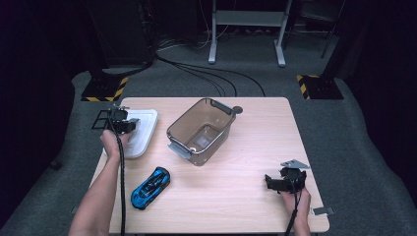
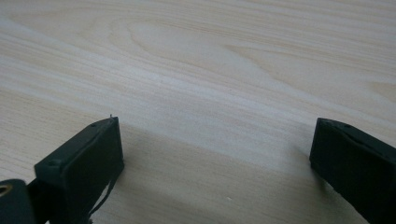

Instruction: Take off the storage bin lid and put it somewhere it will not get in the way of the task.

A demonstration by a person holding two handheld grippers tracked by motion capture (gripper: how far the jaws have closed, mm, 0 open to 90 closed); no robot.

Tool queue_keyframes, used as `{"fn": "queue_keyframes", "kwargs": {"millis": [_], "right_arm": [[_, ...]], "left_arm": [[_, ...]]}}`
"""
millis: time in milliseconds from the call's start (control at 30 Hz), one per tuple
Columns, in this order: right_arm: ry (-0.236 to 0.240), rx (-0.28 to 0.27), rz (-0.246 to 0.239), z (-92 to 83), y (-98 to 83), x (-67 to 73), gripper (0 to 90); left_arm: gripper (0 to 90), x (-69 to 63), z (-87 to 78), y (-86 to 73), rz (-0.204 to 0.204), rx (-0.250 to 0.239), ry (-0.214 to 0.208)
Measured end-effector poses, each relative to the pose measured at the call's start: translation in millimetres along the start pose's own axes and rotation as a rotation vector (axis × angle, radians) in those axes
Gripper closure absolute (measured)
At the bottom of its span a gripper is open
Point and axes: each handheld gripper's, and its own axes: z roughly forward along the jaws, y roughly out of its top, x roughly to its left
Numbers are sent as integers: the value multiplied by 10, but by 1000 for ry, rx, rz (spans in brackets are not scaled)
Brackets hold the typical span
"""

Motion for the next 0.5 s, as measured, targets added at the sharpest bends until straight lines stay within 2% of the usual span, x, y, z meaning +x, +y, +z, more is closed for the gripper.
{"fn": "queue_keyframes", "kwargs": {"millis": [133,233,500], "right_arm": [[0,0,0,0,0,0,20],[0,1,0,0,0,0,20],[1,0,1,0,0,0,20]], "left_arm": [[665,-7,66,-32,-2,27,-6],[665,-15,113,-62,15,42,0],[666,-8,197,-126,13,47,-7]]}}
